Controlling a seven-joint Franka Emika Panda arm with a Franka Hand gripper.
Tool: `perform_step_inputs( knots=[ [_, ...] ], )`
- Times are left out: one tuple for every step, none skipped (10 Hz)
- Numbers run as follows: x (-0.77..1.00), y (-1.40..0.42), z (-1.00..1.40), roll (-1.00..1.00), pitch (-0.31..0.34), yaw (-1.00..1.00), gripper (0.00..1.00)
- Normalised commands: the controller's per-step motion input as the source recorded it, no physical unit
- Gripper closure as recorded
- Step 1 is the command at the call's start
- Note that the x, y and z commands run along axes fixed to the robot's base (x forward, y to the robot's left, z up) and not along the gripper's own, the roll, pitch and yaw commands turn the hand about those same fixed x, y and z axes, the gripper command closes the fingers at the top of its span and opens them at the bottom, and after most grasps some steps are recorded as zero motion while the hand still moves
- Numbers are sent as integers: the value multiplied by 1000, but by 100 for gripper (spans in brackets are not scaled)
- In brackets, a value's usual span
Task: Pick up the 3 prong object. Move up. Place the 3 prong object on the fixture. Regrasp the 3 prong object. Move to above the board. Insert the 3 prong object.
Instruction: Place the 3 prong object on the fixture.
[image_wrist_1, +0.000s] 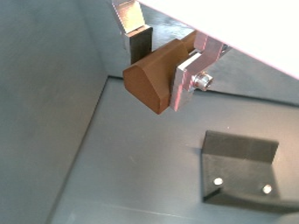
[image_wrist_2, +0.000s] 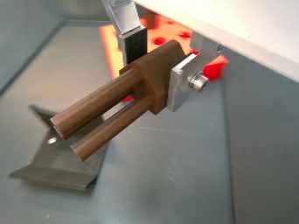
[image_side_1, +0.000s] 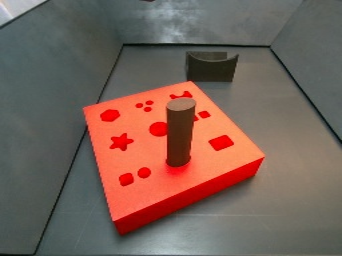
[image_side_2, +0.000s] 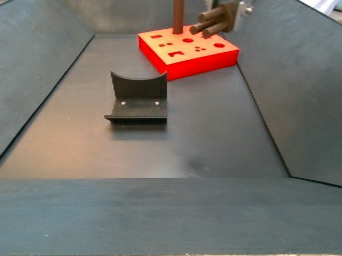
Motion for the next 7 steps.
perform_step_inputs(
  knots=[
    [1000, -117, 76, 22, 37, 1000, 100],
    [1000, -106, 66, 27, 56, 1000, 100],
    [1000, -96, 56, 36, 86, 1000, 100],
    [1000, -89, 50, 45, 116, 1000, 100],
    [1000, -80, 44, 64, 164, 921, 100],
    [1000, -75, 42, 66, 172, 758, 100],
    [1000, -65, 36, 64, 183, 451, 100]
  ],
)
